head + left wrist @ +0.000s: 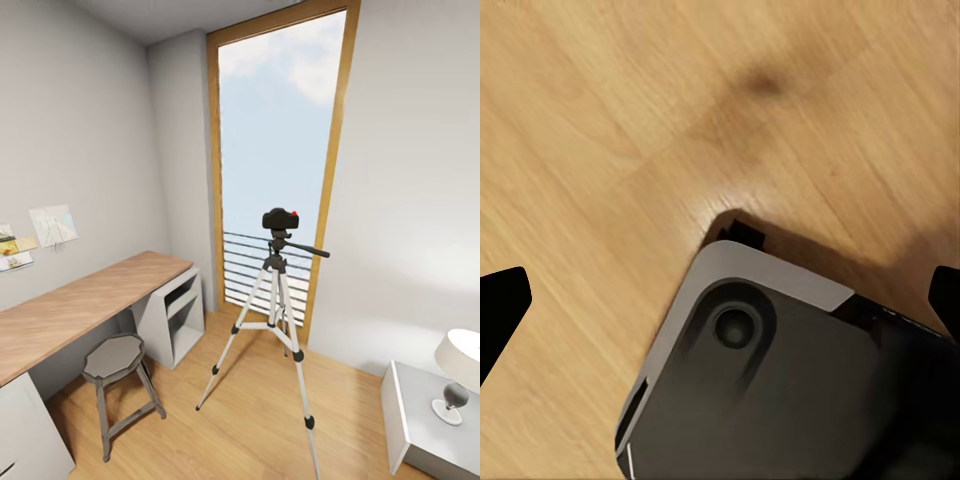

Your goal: Attach the digital camera to the camera tripod in the bedroom.

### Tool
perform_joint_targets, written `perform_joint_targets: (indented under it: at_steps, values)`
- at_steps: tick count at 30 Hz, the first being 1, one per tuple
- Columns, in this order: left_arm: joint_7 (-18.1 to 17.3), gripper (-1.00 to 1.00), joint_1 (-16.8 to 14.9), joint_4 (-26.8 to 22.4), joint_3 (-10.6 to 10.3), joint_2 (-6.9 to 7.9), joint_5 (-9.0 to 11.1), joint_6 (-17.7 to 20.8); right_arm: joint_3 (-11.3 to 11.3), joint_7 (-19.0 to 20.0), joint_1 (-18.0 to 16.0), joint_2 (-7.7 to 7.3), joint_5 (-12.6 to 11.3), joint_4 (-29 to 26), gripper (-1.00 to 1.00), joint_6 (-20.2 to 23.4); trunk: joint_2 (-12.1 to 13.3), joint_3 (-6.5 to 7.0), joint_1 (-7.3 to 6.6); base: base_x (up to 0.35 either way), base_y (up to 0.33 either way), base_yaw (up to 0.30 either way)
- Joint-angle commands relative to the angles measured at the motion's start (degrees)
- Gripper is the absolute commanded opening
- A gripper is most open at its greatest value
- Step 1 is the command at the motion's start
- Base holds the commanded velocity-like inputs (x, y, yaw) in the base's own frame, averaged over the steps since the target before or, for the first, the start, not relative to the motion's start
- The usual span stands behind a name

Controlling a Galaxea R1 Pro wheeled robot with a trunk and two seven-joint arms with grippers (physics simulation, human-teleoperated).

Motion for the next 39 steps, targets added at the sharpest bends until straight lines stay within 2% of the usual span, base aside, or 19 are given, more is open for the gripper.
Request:
perform_joint_targets:
  at_steps: [1,11,39]
  values:
    - [0.19,1.00,-0.04,-0.02,-0.48,0.00,0.41,-0.10,-0.47,0.10,-0.10,-0.04,0.50,0.18,1.00,-0.26,-0.10,-0.02,0.03,0.000,0.000,0.069]
    - [0.24,1.00,-0.04,-0.05,-0.51,0.00,0.41,-0.14,-0.46,0.10,-0.11,-0.03,0.50,0.15,1.00,-0.19,-0.10,0.82,0.03,0.000,0.000,0.062]
    - [0.28,1.00,-0.04,-0.88,-0.62,0.26,0.32,-0.20,-0.50,0.10,-0.11,-0.15,0.50,0.15,1.00,-0.09,-0.10,1.59,0.03,0.000,0.000,0.004]
